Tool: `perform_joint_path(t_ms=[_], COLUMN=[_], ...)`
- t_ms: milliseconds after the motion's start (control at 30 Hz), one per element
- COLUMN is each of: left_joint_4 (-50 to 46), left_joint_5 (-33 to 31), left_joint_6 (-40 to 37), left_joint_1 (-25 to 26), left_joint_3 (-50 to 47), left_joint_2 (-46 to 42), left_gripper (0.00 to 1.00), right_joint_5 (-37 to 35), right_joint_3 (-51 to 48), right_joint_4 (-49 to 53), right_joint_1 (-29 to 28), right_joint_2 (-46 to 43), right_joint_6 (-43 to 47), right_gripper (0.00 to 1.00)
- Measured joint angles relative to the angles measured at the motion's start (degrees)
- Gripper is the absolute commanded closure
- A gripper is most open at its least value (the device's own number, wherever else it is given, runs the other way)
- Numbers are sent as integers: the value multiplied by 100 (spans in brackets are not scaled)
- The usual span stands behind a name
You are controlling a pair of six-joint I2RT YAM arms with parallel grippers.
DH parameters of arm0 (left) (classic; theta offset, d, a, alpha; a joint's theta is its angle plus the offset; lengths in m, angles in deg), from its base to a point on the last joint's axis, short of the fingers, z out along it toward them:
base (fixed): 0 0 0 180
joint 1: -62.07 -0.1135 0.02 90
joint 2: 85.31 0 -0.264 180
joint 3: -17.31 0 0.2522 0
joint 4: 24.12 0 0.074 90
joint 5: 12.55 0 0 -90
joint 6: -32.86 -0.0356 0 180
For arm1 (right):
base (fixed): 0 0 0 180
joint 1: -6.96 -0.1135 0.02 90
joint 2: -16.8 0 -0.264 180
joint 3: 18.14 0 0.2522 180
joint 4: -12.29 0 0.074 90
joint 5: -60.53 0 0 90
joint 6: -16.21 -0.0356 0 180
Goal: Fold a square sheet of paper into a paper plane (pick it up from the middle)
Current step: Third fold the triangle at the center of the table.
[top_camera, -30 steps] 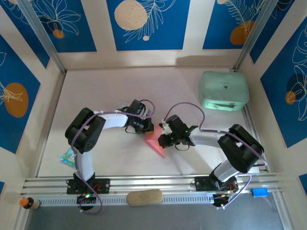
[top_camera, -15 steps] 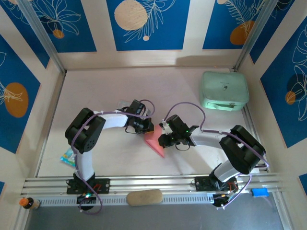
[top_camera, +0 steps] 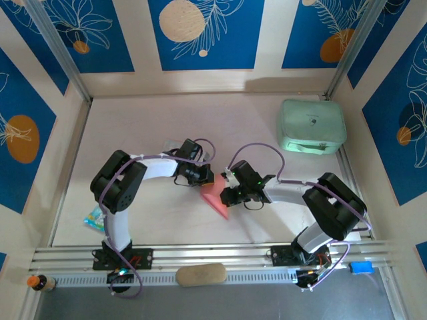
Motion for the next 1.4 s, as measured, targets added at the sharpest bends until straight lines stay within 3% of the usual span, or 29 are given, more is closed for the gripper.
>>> perform_joint_path(t_ms=[667,933,1067,1200,1400], left_joint_4=[-2,-157,-195,-136,599], left_joint_5=[-50,-293,-450,-551,-540], left_joint_6=[0,-2,0,120,813], left_joint_1=[0,0,0,0,55], left_joint_3=[-11,-11,-11,-140,-1207], left_joint_2=[-31,-289,-658,-1182,-2105], left_gripper=[91,78,77,87,100], right_joint_5=[24,22,22,22,22], right_joint_3=[66,66,66,66,66], right_joint_4=[-11,-24,-26,-42,-46], right_joint_1=[-7,-11,-11,-11,-11], right_joint_2=[133,138,142,144,149], right_joint_6=[-24,-61,-63,-63,-68], right_gripper=[98,98,98,98,98])
